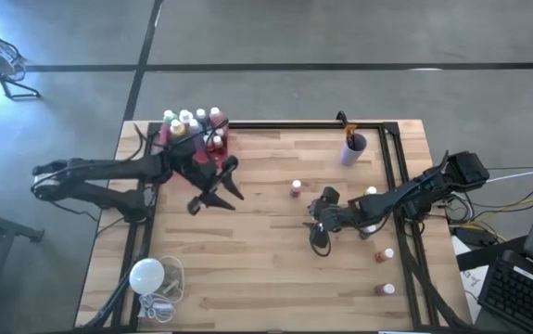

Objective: Pick & Place Paint Supplies
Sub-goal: Put the small pink paint bottle into the pink bin

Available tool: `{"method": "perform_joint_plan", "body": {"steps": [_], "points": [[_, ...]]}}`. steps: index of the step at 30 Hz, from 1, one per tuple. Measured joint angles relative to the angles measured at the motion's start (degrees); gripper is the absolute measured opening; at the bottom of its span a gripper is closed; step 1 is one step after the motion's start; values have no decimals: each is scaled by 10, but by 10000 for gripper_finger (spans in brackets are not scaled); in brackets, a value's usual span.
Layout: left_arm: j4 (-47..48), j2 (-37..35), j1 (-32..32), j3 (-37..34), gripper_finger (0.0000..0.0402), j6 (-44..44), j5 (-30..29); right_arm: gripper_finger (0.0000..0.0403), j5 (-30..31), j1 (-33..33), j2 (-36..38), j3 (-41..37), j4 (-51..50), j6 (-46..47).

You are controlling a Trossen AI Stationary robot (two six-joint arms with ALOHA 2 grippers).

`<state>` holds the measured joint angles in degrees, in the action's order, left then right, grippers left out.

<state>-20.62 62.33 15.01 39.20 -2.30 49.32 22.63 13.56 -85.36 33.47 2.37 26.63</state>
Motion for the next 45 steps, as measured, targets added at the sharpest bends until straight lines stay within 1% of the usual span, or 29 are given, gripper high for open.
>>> {"method": "perform_joint_plan", "body": {"steps": [3,6,10,13,22,33,40,45], "points": [[1,1,-15,0,175,1,-24,258,0,0,0,0,0,0],[2,1,-16,0,175,1,-28,253,3,0,0,0,1,2],[2,1,-16,0,175,1,-28,247,33,-5,0,0,1,2],[2,1,-16,-1,175,1,-28,247,40,-15,0,0,1,13],[3,1,-16,-1,175,1,-28,279,40,-35,0,-9,1,19],[3,1,-16,-1,175,1,-28,314,39,-39,0,-22,0,30],[3,1,-16,-1,175,1,-27,320,28,-39,0,-22,1,30],[3,1,-16,-1,175,1,-27,307,28,-43,0,-22,1,28]]}}
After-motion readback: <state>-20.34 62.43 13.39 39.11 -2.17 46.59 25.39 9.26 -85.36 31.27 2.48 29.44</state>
